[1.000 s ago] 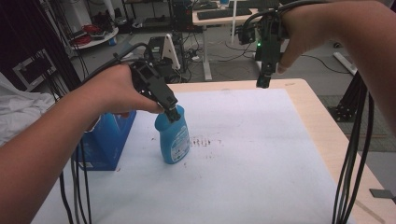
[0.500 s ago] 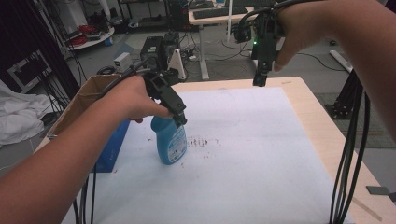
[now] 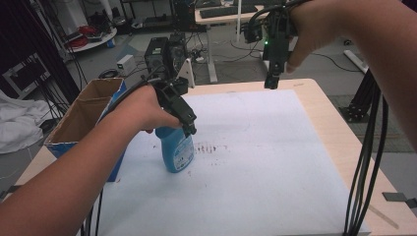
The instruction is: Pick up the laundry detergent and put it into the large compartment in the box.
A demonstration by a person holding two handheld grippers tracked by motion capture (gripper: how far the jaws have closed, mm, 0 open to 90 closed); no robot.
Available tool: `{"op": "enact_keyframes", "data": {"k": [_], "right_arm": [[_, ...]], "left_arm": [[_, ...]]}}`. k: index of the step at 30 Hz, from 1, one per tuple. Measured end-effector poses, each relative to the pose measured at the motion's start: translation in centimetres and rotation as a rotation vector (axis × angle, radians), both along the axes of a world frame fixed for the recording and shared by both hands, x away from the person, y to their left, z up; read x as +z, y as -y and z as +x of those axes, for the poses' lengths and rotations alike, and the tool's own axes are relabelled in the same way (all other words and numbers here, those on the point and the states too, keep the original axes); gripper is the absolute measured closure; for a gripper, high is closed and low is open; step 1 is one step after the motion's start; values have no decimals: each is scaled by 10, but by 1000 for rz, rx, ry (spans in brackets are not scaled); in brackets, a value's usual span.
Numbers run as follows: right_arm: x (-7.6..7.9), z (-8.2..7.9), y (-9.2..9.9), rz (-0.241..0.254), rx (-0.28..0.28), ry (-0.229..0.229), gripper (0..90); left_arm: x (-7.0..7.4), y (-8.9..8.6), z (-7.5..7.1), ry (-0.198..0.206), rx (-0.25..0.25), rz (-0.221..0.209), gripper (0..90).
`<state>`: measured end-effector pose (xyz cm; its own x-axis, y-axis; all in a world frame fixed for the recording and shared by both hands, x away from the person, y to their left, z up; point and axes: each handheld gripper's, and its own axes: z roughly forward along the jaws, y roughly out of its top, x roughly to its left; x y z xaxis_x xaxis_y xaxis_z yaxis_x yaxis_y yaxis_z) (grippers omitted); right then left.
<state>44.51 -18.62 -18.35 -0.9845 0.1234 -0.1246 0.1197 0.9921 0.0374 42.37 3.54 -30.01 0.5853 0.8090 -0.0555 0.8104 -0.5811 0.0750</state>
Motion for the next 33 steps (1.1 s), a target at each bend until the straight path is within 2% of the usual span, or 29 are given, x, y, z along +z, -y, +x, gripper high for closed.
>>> {"op": "enact_keyframes", "data": {"k": [8, 9, 10, 22, 33], "right_arm": [[-2, 1, 2, 4, -1, 0, 14], [-2, 1, 2, 4, 0, 0, 14], [-2, 1, 2, 0, -2, -3, 14], [-2, 2, 3, 6, -3, -1, 14], [-3, 2, 1, 0, -1, -4, 14]], "left_arm": [[-2, 0, 2, -1, 6, 9, 38], [-2, 0, 2, -5, -2, 20, 38], [-3, 0, 2, -8, -2, 19, 81], [-2, 1, 1, -17, 1, 35, 147], [-2, 0, 2, -24, 3, 37, 247]]}}
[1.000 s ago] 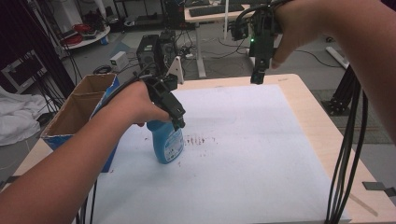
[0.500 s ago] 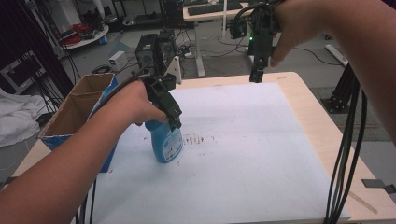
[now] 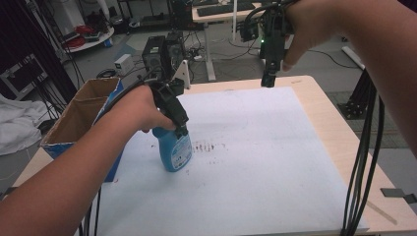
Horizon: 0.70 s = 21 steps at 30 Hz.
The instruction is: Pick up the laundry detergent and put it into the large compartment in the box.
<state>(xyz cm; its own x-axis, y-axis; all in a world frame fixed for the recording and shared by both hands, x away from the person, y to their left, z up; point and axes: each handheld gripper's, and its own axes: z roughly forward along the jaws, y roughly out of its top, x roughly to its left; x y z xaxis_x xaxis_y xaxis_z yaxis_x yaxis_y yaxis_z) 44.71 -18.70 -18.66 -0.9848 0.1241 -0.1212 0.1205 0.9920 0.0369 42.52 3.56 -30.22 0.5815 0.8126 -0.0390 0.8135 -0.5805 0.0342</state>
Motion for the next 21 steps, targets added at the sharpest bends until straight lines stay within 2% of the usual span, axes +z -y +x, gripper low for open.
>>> {"op": "enact_keyframes", "data": {"k": [8, 21], "right_arm": [[-1, 1, -2, -2, -2, -2, 14], [-1, 2, 0, -2, -6, -1, 14]], "left_arm": [[0, 1, 0, -2, -1, -2, 262], [0, 1, -1, -10, 11, -2, 335]]}}
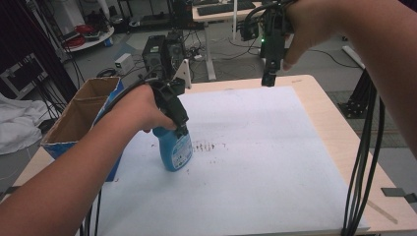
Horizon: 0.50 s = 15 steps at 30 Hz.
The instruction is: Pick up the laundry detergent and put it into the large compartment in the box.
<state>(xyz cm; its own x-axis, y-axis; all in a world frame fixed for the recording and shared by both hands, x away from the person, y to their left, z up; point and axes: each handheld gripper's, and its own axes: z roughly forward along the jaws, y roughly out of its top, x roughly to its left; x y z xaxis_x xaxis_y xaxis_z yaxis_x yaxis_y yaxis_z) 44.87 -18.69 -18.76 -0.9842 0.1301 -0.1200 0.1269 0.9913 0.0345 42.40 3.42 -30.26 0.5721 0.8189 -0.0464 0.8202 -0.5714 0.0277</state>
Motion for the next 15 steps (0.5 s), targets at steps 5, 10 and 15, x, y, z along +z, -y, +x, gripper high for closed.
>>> {"op": "enact_keyframes", "data": {"k": [5, 10, 15], "right_arm": [[0, 0, -1, 1, 2, 1, 14], [0, 0, -1, 2, 3, -1, 14], [-1, 0, -2, -3, 5, 2, 14]], "left_arm": [[-1, 1, 0, -3, 9, 4, 360], [-1, 1, 0, -2, 10, 17, 387], [0, 1, 1, 2, 5, 20, 392]]}}
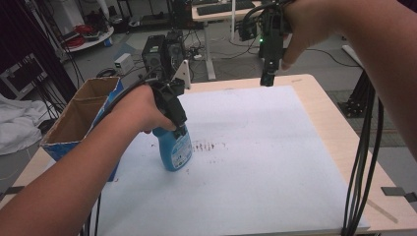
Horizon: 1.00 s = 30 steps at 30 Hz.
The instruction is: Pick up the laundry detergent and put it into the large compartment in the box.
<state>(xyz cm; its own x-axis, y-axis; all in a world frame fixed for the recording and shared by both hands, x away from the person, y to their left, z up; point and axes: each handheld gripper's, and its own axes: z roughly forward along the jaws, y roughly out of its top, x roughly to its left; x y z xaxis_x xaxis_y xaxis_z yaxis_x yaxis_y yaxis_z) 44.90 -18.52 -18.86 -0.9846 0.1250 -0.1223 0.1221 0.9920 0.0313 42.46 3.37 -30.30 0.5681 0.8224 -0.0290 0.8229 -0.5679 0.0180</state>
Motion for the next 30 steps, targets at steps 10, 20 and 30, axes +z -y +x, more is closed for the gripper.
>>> {"op": "enact_keyframes", "data": {"k": [10, 20, 30], "right_arm": [[2, -4, 0, -1, 1, 3, 14], [3, -7, 1, 0, 9, 8, 14], [2, -8, -2, -3, 21, 6, 14]], "left_arm": [[37, -13, -3, 19, -7, -14, 392], [109, -33, -11, 19, -9, -21, 392], [168, -61, -17, 32, 23, -31, 392]]}}
